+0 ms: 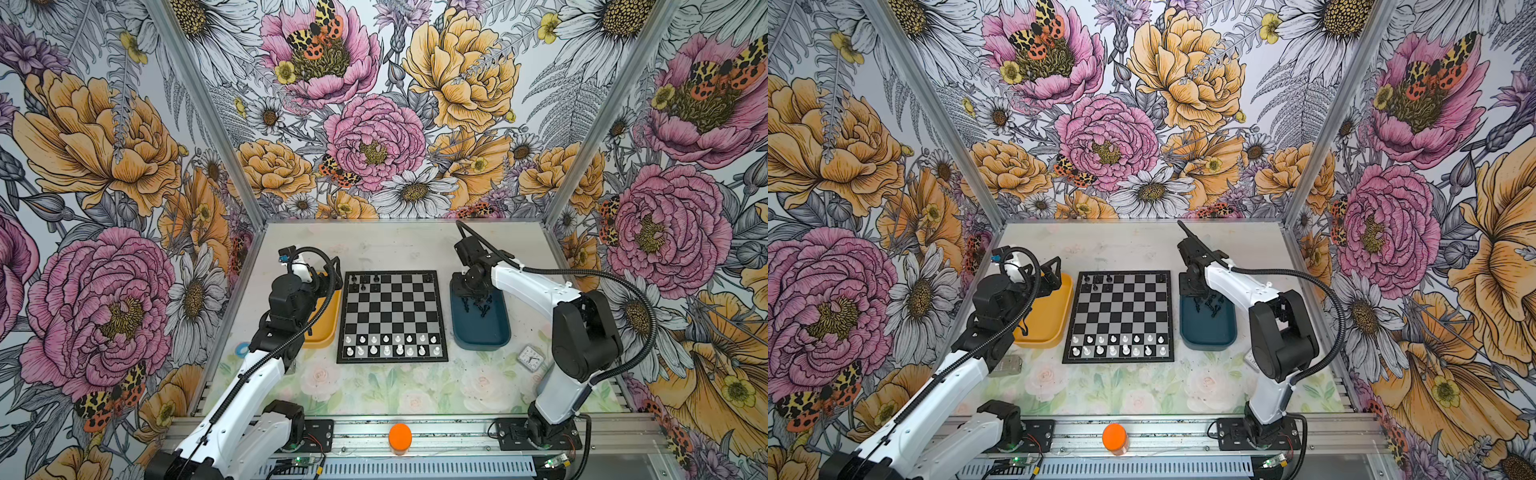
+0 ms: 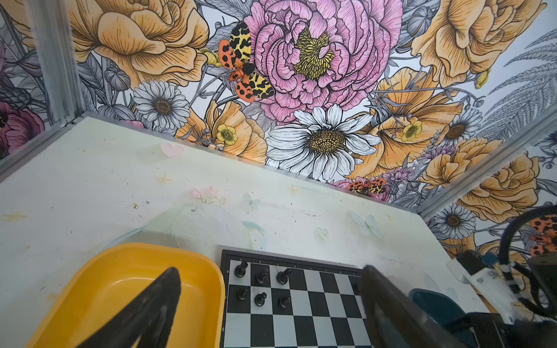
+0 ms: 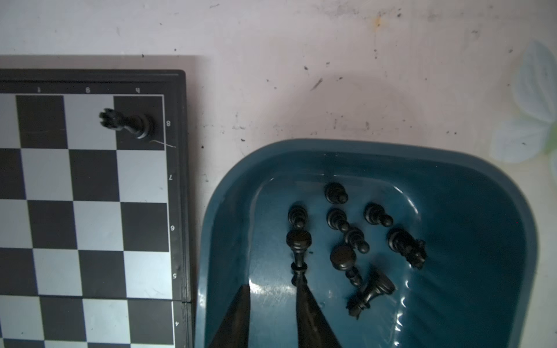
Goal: Set up the chess pieces on the board
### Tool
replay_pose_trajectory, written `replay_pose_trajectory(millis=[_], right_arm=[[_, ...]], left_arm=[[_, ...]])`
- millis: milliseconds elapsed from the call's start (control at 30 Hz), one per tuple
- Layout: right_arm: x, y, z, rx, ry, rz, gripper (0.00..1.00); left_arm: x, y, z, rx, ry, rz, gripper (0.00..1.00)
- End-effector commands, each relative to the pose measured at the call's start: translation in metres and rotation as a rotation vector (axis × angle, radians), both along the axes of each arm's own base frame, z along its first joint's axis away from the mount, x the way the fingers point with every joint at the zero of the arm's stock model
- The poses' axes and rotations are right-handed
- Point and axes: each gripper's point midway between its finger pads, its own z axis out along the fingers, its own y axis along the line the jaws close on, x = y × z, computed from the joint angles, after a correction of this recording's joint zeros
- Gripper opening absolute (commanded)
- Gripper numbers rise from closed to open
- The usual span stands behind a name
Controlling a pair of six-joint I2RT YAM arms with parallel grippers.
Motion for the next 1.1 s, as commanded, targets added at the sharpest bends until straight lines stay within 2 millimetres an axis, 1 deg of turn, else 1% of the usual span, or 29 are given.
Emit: replay_pose_trajectory(millis=[0,233,733,1067], right_arm=[[0.015,0.000,0.001,0.035,-0.044,-0.005,0.28],[0.023,-0.003,-0.011,0.052,-0.023,-0.009,0.27],[0.020,-0.011,-0.035,0.020,0.033,-0.022,0.26],[0.021,-0.013,-0.043,0.013,0.050,-0.027,0.24]], left_arm=[[0.004,-0.006,0.021,-0.021,-0.044,-0.009,0.94],[0.007,-0.011,0.020,-0.011,-0.036,-0.013,0.94],[0.009,-0.012,0.016,-0.003,-0.026,-0.013,0.94],[0.008,-0.013,0.016,-0.001,-0.025,-0.015,0.94]])
